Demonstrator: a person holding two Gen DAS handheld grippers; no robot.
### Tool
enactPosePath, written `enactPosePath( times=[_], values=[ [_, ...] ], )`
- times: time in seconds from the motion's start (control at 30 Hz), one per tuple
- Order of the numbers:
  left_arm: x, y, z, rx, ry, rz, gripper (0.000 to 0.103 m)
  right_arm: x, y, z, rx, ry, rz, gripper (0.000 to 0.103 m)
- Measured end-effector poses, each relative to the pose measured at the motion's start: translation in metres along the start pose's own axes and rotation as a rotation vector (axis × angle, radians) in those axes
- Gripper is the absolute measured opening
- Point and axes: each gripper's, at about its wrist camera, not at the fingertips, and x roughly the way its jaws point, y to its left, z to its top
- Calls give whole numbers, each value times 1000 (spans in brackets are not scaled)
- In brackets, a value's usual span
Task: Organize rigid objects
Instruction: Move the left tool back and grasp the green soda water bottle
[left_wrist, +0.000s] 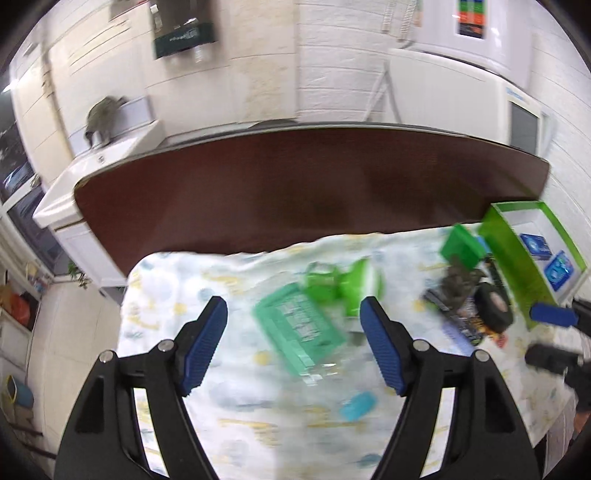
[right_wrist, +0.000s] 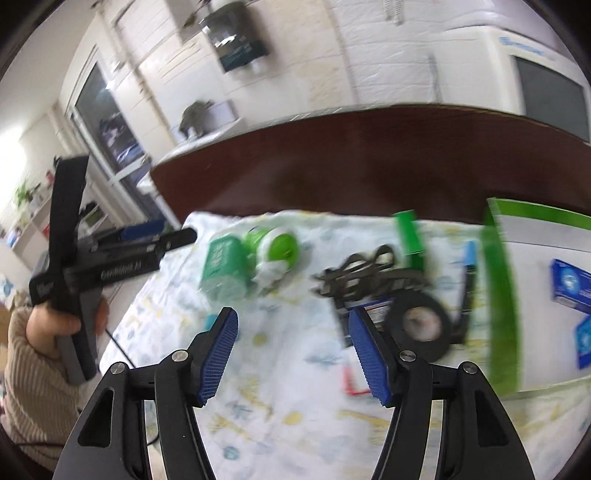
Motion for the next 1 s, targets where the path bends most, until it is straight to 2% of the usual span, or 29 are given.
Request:
enactPosePath(
  times=[0.13,0.27,0.47,0.6,0.83,0.9,1.0],
  values=[
    [15,40,-7,-90,22,2,74,37,41,-7,-71,85,35,64],
    [28,53,-9,-120,33,-36,74,69,70,-13,-131,155,50,64],
    [53,62,-2,-132,35,-87,74,108,90,-15,-173,211,12,64],
    [69,63,5,-142,43,-132,74,131,79,-15,-165,248,-52,64],
    [77,58,1,-90,57,-214,74,115,17,1,-41,166,-193,64],
    [74,59,-6,-80,60,-212,74,108,4,3,-8,155,-182,64],
    [60,69,-21,-100,54,-176,74,101,-4,3,34,134,-68,64]
  ],
)
